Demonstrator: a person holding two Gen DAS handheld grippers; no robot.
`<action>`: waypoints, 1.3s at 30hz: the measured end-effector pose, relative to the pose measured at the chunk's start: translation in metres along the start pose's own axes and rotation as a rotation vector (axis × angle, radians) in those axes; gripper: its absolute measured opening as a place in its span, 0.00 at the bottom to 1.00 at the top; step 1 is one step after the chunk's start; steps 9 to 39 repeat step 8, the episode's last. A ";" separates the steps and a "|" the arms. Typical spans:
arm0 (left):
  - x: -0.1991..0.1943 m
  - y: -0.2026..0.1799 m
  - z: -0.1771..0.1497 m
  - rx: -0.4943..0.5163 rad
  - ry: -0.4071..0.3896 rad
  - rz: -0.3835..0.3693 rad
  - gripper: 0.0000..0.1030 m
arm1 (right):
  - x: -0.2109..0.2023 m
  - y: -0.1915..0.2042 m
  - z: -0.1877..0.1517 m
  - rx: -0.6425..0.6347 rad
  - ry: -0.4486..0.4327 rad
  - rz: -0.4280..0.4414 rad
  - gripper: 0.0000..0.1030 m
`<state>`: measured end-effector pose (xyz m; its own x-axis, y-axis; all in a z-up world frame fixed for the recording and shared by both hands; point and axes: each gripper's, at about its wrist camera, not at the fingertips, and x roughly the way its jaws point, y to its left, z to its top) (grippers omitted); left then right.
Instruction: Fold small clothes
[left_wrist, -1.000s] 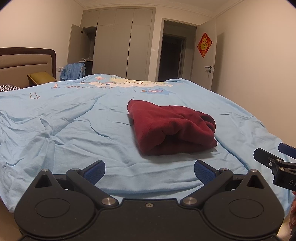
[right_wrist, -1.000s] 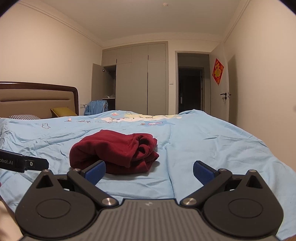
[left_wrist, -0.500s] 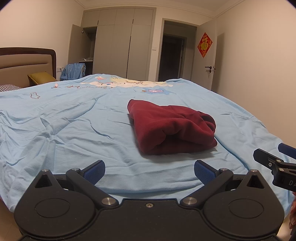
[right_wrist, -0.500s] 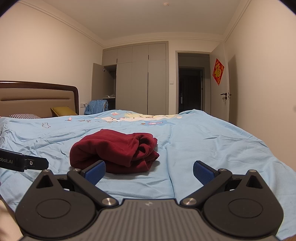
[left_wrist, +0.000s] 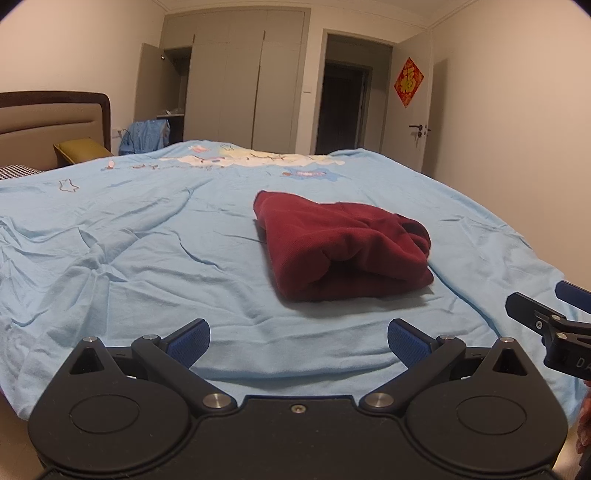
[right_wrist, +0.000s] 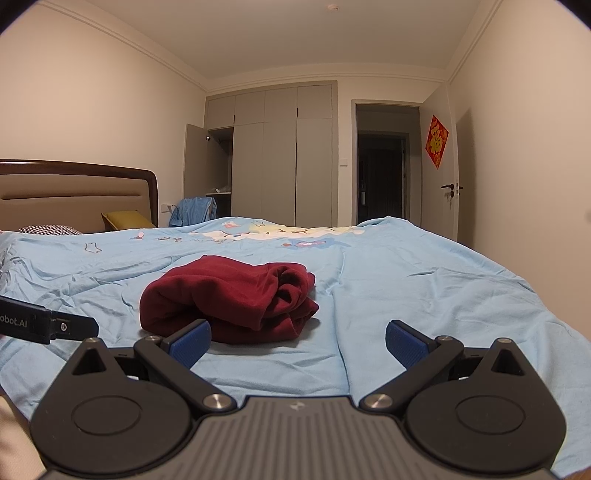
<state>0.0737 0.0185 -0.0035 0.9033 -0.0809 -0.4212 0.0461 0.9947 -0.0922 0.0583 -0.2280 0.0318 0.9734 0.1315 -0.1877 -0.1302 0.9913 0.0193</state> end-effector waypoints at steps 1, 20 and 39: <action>0.000 0.001 -0.001 -0.008 0.001 -0.004 0.99 | 0.001 0.000 0.000 -0.001 0.003 0.001 1.00; 0.000 0.001 -0.002 -0.020 0.004 -0.014 0.99 | 0.003 -0.002 -0.004 -0.001 0.016 0.006 1.00; 0.000 0.001 -0.002 -0.020 0.004 -0.014 0.99 | 0.003 -0.002 -0.004 -0.001 0.016 0.006 1.00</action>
